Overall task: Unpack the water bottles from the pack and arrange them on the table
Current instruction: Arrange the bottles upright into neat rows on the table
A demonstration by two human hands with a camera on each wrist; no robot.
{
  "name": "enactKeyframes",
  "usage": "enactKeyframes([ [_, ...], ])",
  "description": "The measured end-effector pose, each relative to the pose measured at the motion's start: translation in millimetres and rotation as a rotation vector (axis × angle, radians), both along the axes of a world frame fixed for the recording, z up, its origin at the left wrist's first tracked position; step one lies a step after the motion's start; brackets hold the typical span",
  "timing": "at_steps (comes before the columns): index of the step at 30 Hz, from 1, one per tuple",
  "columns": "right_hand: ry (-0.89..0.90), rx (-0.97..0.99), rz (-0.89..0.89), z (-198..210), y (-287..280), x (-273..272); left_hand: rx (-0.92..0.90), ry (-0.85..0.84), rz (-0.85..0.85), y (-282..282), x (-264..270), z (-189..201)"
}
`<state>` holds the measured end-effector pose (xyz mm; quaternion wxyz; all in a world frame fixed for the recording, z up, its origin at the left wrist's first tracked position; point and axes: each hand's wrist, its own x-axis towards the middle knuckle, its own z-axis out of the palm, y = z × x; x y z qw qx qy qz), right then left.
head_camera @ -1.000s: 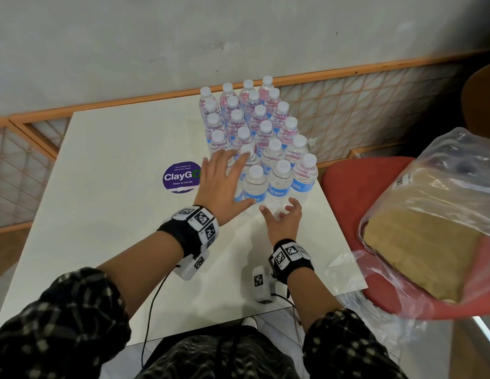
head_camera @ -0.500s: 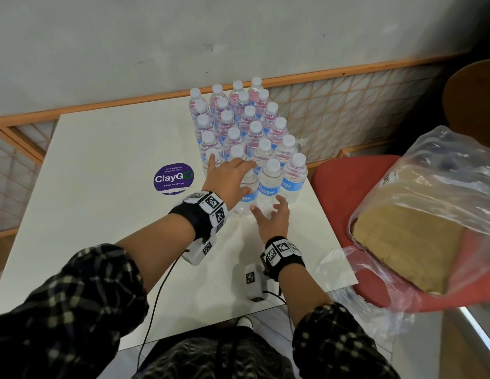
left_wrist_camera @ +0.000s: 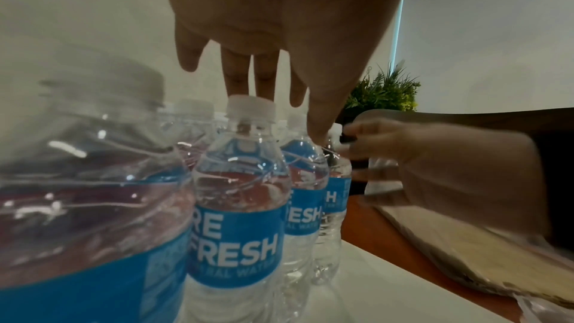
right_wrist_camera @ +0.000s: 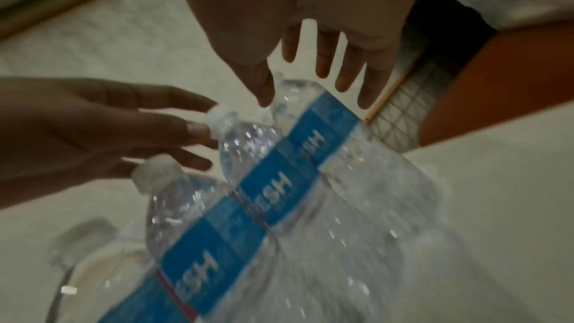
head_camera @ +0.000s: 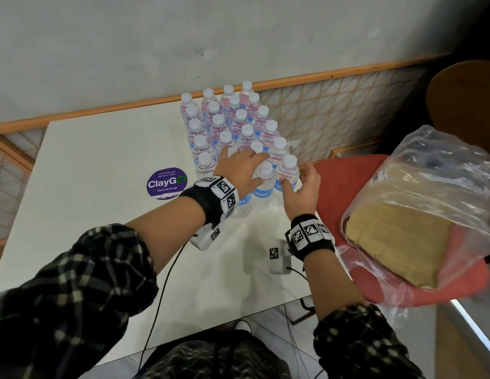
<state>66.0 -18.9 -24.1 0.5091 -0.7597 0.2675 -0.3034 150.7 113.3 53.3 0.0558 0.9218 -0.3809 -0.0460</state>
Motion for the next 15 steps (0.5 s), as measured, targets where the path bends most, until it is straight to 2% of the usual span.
enactKeyframes([
  [4,0.140,-0.099,0.149,25.1,-16.9,12.8,-0.029,0.104,-0.019,-2.7,5.0,0.3],
  [8,0.296,-0.127,0.242,29.1,-31.1,13.7,-0.087,0.138,0.008,-5.5,5.0,3.6],
  [15,0.331,-0.107,0.302,34.8,-40.4,15.1,-0.125,0.152,0.079,-13.5,-3.0,10.6],
])
